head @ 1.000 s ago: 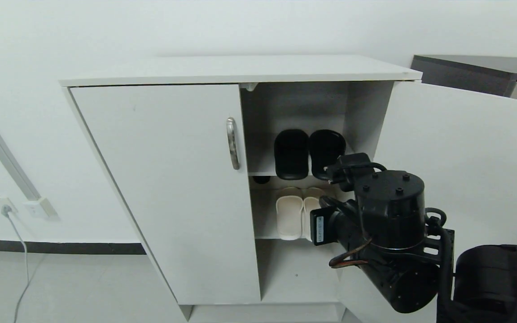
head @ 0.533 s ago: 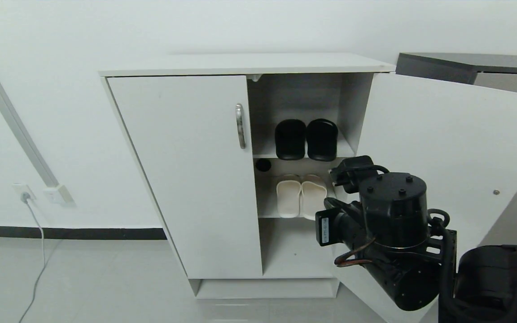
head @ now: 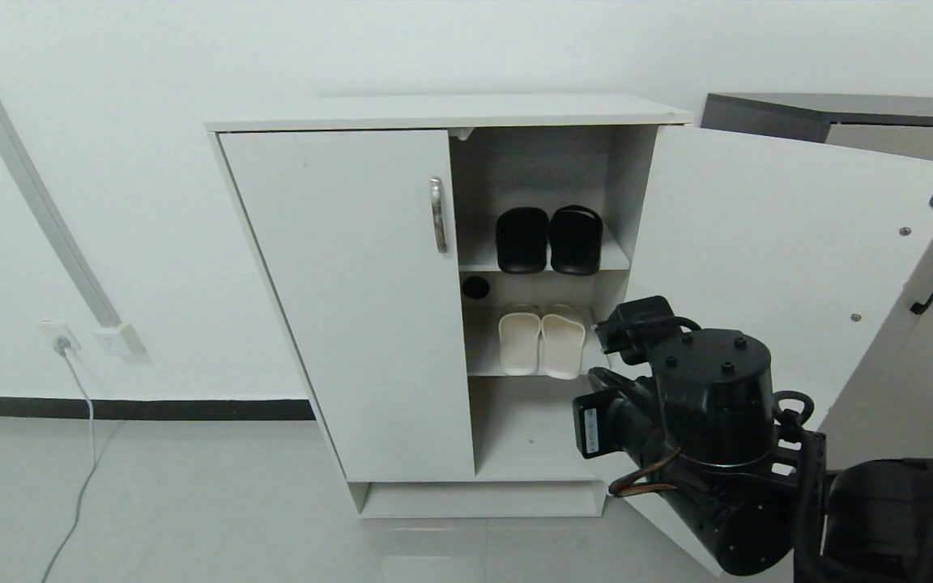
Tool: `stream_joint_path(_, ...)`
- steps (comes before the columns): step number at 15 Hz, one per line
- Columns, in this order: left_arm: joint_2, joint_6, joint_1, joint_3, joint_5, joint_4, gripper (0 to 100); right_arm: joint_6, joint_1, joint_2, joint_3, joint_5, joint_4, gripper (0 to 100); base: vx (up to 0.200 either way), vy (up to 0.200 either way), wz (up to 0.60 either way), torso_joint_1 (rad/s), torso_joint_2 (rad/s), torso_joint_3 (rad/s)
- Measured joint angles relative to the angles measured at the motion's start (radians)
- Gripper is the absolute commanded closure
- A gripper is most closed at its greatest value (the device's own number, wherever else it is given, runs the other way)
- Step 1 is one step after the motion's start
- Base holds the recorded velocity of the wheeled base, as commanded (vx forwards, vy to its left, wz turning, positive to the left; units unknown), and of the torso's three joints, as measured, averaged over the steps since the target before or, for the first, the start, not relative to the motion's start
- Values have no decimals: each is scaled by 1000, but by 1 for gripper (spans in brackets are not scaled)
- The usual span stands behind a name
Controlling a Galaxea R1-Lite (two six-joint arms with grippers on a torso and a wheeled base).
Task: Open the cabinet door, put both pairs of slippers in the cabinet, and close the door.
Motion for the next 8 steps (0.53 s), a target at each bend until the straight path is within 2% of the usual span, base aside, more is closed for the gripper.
stream_joint_path(8, 0, -1, 0, 0, 0, 0, 100, 0, -1, 6, 2, 1, 0, 100, 0, 0, 0, 0, 0, 0)
